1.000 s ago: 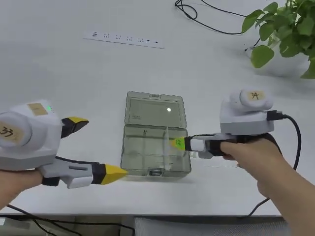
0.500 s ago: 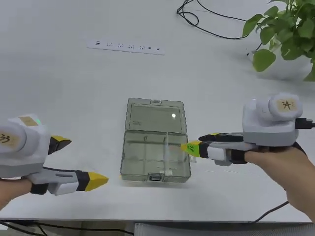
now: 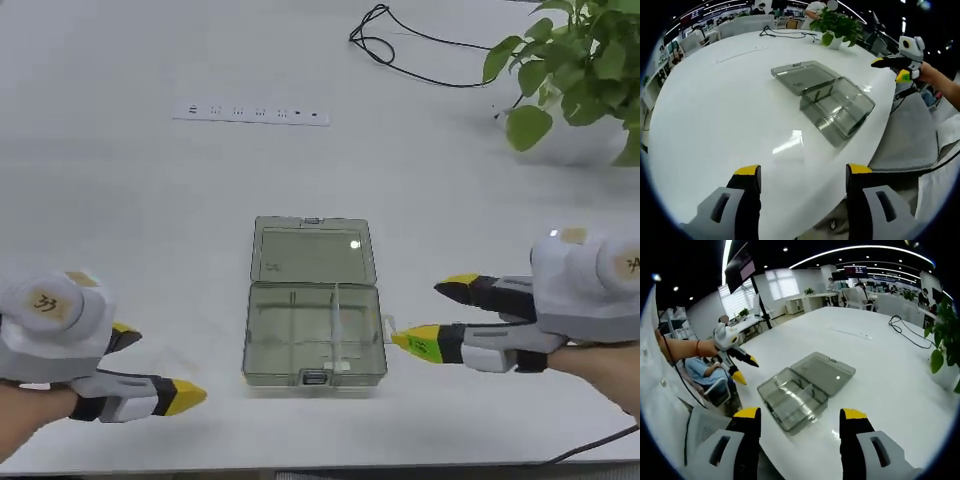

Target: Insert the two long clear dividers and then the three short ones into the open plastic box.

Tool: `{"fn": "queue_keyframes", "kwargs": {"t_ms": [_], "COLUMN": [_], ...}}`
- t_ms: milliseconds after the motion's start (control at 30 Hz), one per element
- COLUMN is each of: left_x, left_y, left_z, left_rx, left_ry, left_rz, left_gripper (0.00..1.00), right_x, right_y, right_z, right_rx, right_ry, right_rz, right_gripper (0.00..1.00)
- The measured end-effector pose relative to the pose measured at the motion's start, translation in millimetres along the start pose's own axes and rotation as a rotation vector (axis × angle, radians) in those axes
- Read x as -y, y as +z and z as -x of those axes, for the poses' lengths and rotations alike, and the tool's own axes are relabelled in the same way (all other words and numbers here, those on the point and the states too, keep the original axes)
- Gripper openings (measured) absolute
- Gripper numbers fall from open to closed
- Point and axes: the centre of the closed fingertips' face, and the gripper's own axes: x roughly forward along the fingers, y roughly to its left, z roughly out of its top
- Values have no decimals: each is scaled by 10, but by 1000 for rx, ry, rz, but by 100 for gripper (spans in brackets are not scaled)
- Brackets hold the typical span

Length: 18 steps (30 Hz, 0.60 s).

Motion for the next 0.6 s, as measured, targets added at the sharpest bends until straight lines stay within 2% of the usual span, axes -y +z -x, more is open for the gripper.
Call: {"fn": "queue_keyframes", "kwargs": {"t_ms": [100,400,500,600], "left_x": [-23,-39,-72,-99], "left_y": [-62,-160,-182,-201], "left_z": [-54,-150,-172,-191], "left_rx": [-40,-114,-135,-159], "left_ry": [13,38,57,75], "left_rz": [6,-21,-30,-38], "left_gripper": [66,61,60,56], "right_x": [-10,-7,11,29], "right_y": [-70,-258,-290,-282], "right_z": [52,164,193,225], "right_rx": [6,12,9,28], "right_ry": [14,35,28,20], "right_rz": [37,142,148,147], "right_gripper": [68,80,80,79]}}
